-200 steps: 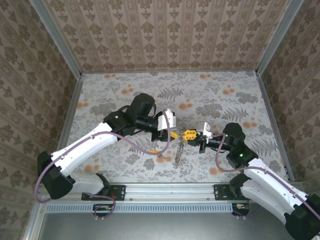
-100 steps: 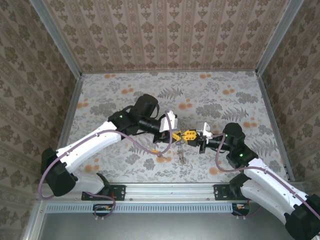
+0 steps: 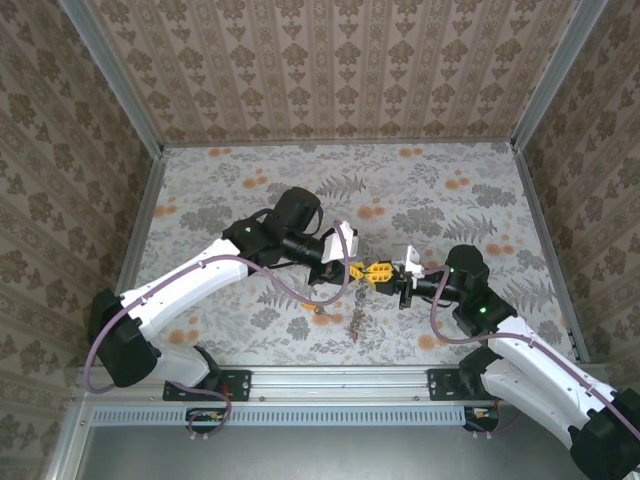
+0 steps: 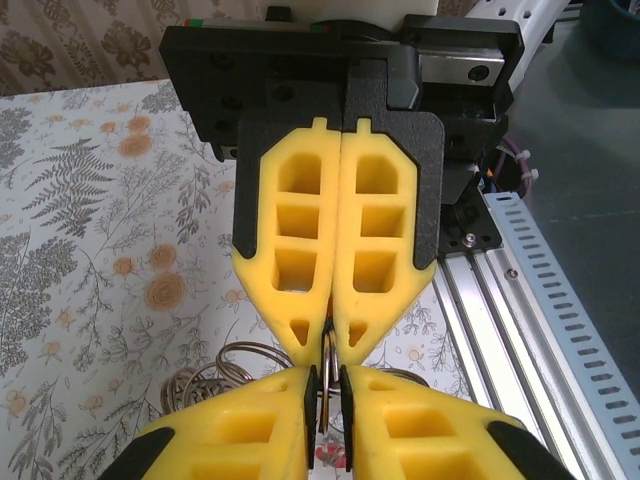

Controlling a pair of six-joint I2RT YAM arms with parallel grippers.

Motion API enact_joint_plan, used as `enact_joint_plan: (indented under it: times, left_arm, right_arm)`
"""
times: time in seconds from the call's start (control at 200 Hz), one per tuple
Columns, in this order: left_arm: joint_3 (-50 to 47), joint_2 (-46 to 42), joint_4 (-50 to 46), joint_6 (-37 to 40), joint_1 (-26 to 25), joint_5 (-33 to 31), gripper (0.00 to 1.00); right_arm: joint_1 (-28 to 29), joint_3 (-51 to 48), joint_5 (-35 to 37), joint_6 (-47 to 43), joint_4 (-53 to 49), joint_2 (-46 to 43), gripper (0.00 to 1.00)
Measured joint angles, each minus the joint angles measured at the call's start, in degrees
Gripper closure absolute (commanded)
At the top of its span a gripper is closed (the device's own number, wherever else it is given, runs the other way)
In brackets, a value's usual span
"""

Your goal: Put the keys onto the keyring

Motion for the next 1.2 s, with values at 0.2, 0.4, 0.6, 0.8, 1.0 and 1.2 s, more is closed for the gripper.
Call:
enact_joint_plan:
  times: [0.2,0.4,0.6,0.8,1.0,1.2]
  left_arm:
    - [-0.35,-0.26,0.31,0.24,0.00,0.04,0.82]
    - [-0.48,-0.76,0.22,0.87,0.11,0.68,0.80]
    - [-1.53,-2.25,0.52,1.03,0.48,1.42,0.87]
    - [-1.53,-2.16,0.96,1.38,0.72,1.57,0.99]
    - [-1.68,-2.19,1.03,1.79,0.79,1.88,0.75]
    - [-3.80,-3.41,1.44,1.49,0.79,0.79,0.77]
  right_arm:
    - [0.00,0.00,-0.02,0.22,0.04,0.00,1.00]
    - [0.00,0.00,-0.04,0.24,0.57,-0.02,1.00]
    - [0.33,0.00,-0.26,0.44,1.70,0.00,1.00]
    - [0.37,0.00,-0.48,0.87,2.29,0.00,1.00]
    - [0.37,0.00,-0.24,1.49,2.89,0.09,1.00]
    - [0.37,0.00,-0.26,1.70,3.89,0.11,1.00]
